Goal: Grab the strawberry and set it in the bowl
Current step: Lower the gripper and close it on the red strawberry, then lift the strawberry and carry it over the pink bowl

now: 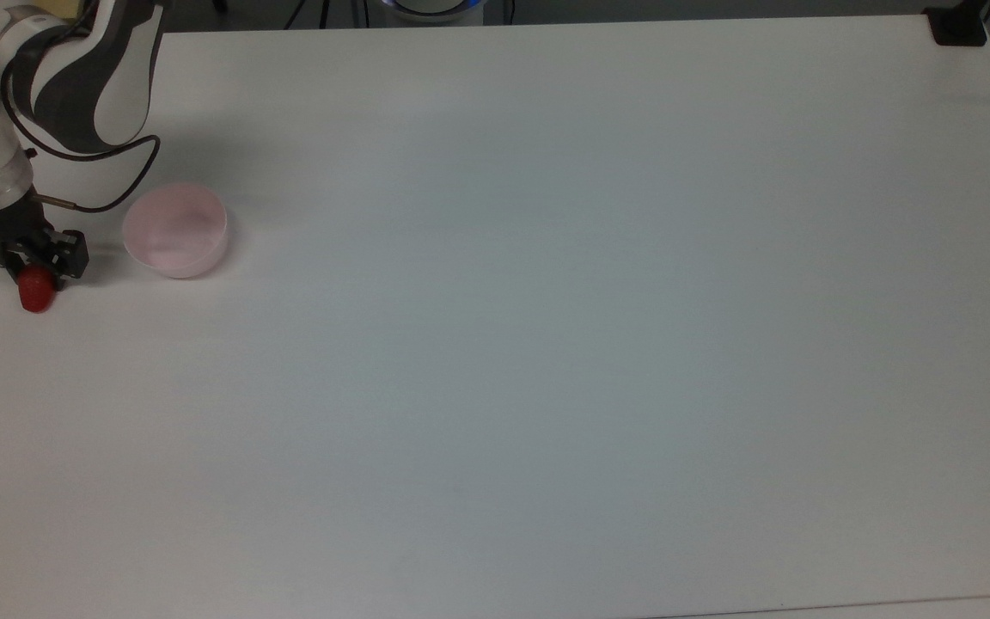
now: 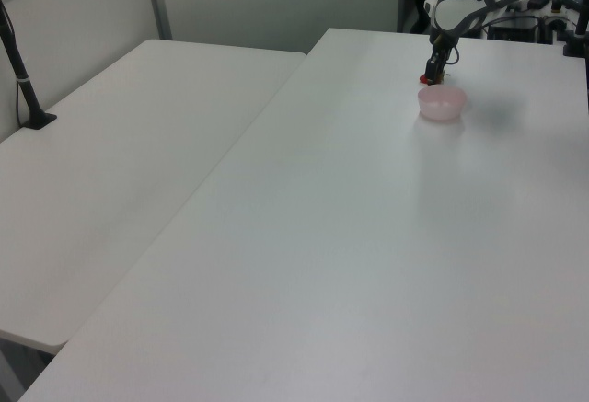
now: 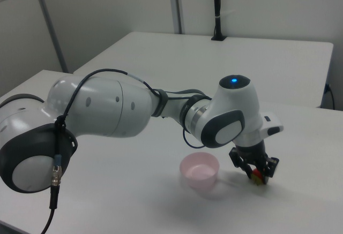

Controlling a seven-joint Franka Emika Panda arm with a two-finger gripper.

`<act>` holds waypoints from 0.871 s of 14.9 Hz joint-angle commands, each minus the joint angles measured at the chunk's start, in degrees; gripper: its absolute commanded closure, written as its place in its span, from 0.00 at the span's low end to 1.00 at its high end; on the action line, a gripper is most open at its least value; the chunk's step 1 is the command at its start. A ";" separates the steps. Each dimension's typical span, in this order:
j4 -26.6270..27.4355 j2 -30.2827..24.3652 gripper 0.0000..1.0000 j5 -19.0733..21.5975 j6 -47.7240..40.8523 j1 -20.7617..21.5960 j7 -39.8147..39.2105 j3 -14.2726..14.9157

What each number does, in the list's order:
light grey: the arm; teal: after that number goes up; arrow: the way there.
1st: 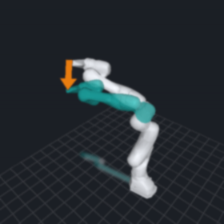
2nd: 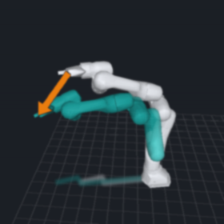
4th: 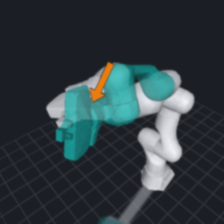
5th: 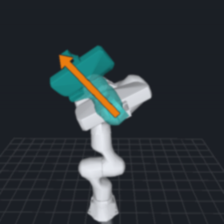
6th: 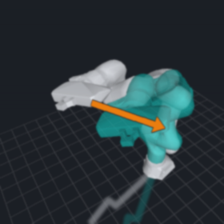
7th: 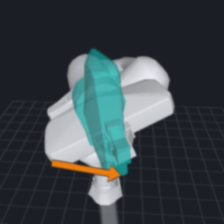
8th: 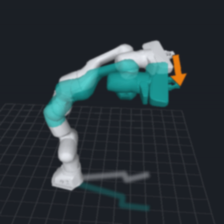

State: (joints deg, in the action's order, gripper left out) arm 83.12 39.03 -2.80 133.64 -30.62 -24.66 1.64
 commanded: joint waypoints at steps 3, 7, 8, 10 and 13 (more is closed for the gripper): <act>-0.85 -0.52 0.64 1.04 0.75 0.48 1.19 -0.41; 0.29 -6.14 0.64 0.51 -6.27 1.88 0.67 -0.50; 2.12 -8.07 0.64 0.60 -6.72 1.97 0.67 -0.50; 4.94 -10.98 0.64 0.60 -6.90 2.06 0.58 -0.50; 8.89 -14.85 0.64 0.69 -7.60 2.32 0.40 -0.68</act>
State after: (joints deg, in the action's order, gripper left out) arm 84.45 30.59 -2.79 126.73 -28.88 -24.17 0.99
